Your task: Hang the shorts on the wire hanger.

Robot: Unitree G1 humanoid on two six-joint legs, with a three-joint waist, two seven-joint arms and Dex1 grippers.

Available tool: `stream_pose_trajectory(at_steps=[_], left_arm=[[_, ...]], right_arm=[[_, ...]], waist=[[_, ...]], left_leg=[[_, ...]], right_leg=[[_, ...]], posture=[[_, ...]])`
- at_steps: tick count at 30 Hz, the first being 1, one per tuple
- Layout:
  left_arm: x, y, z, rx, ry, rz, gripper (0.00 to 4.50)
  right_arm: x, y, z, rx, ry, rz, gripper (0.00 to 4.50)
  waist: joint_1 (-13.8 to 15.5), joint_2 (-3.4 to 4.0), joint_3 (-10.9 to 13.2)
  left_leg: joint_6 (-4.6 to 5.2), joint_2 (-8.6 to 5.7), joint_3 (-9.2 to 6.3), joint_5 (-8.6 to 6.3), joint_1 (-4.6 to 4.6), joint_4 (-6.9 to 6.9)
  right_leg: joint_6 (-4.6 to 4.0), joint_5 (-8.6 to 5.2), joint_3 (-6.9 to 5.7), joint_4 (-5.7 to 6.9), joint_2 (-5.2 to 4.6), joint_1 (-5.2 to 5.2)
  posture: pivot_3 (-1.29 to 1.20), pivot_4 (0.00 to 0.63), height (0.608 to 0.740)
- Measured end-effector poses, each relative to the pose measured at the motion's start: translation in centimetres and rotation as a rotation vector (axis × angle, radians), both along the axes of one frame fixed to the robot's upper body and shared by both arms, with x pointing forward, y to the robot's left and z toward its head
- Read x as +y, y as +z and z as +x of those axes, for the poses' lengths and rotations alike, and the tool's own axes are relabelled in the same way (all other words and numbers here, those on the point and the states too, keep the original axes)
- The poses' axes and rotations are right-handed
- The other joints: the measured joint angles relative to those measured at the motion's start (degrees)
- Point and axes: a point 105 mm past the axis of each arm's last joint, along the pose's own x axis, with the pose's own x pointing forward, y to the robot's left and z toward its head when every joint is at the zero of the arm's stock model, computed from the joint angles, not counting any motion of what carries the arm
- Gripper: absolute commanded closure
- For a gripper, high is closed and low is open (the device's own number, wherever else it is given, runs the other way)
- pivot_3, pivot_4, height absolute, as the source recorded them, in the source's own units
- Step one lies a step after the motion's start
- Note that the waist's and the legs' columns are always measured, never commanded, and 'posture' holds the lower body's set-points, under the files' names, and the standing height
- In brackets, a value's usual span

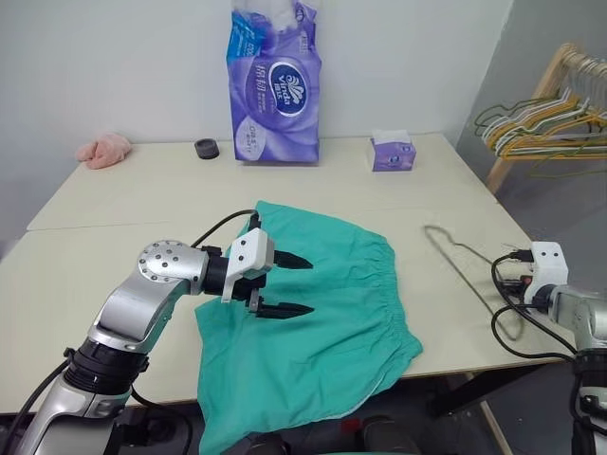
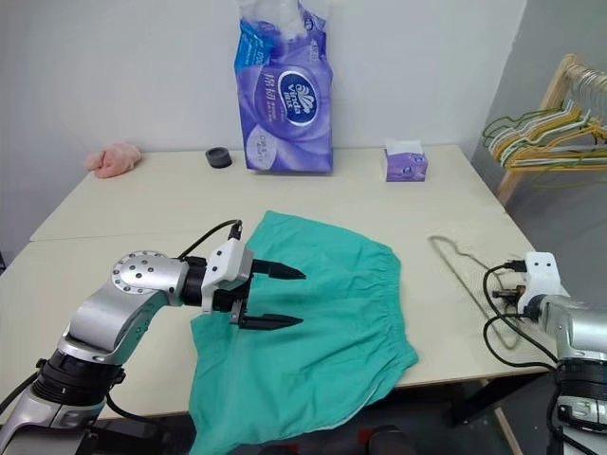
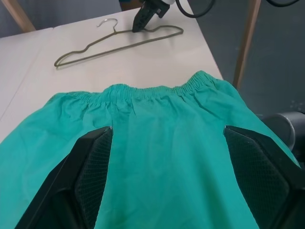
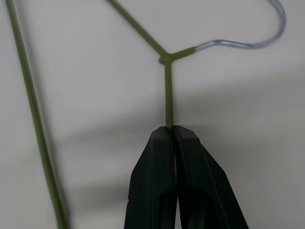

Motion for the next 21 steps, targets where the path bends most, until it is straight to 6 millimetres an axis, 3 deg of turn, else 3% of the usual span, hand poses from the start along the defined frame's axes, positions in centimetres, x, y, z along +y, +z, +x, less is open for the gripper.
stream_pose_trajectory(at_steps=[3,7,12,15,21], left_arm=[[0.0,-0.1,0.4,-0.007,0.028,-0.008,0.57],[1.5,0.2,4.3,-0.038,0.254,-0.058,0.05],[5.3,2.7,8.5,-0.091,0.49,-0.124,0.01],[6.6,3.2,9.3,-0.069,0.547,-0.157,0.01],[7.7,2.9,8.8,0.104,0.529,-0.201,0.01]], right_arm=[[-0.1,0.3,0.7,-0.031,-0.014,-0.032,4.45],[1.0,1.4,1.9,-0.098,0.084,-0.11,4.5],[3.5,6.7,3.1,-0.322,0.313,-0.263,4.5],[4.8,8.8,2.9,-0.42,0.426,-0.353,4.5],[9.3,9.6,2.0,-0.545,0.748,-0.522,4.5]], waist=[[0.0,-0.14,-0.12],[0.0,0.44,0.2],[-0.51,1.05,0.27],[-0.64,1.05,0.26],[-1.27,1.06,0.26]], left_leg=[[0.0,-0.01,0.01,0.0,0.05,0.01],[0.0,-0.04,0.02,0.0,-0.05,0.02],[-0.02,-0.08,-0.08,0.01,-0.33,-0.01],[-0.02,-0.09,-0.13,0.01,-0.32,0.0],[-0.03,-0.09,-0.14,0.02,-0.31,0.0]], right_leg=[[0.0,0.0,0.02,-0.01,0.0,0.05],[0.02,0.0,0.06,0.04,-0.02,-0.1],[0.02,0.0,0.17,0.12,-0.09,-0.5],[0.03,0.0,0.17,0.11,-0.12,-0.49],[0.03,-0.01,0.16,0.14,-0.11,-0.5]], posture=[[-0.18,0.028,0.74],[-0.18,0.026,0.74],[-0.18,0.024,0.74],[-0.18,0.023,0.74],[-0.19,0.023,0.74]])
